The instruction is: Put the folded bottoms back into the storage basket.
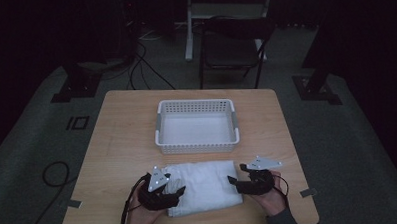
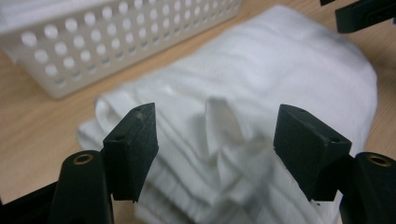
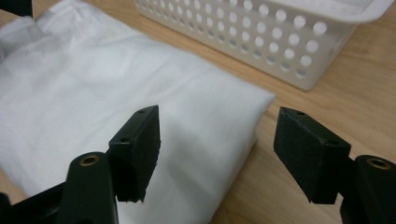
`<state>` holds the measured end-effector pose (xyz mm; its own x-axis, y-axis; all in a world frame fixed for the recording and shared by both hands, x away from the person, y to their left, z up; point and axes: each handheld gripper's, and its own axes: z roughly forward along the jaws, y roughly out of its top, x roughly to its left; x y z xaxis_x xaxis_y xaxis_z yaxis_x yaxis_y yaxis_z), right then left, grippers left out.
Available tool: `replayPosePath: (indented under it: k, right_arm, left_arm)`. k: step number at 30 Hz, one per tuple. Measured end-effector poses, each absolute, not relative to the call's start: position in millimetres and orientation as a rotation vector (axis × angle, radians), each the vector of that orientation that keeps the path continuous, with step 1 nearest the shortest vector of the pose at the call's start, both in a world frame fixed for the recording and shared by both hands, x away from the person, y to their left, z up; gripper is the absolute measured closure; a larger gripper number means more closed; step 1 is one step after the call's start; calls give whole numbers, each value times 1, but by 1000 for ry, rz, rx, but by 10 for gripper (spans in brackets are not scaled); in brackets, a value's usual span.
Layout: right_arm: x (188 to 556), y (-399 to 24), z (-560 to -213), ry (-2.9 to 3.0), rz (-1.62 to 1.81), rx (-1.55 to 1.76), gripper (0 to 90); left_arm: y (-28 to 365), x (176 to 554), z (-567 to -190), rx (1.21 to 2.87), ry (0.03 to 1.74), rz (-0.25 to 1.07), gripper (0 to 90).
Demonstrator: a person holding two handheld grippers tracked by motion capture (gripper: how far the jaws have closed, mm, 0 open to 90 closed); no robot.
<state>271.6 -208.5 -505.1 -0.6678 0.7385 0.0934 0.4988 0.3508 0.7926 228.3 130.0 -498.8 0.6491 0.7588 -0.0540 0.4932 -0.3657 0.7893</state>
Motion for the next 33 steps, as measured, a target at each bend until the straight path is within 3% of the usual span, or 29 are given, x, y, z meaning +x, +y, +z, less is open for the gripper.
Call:
replayPosePath:
  k: [15,33]
  right_arm:
    - [259,-200,-525,2421,1170,1077,293]
    - [271,-185,-530,2408,1127,1078,284]
  left_arm:
    - [130,219,-520,2122,976,496,279]
    - [140,251,-524,2096,1021,500,280]
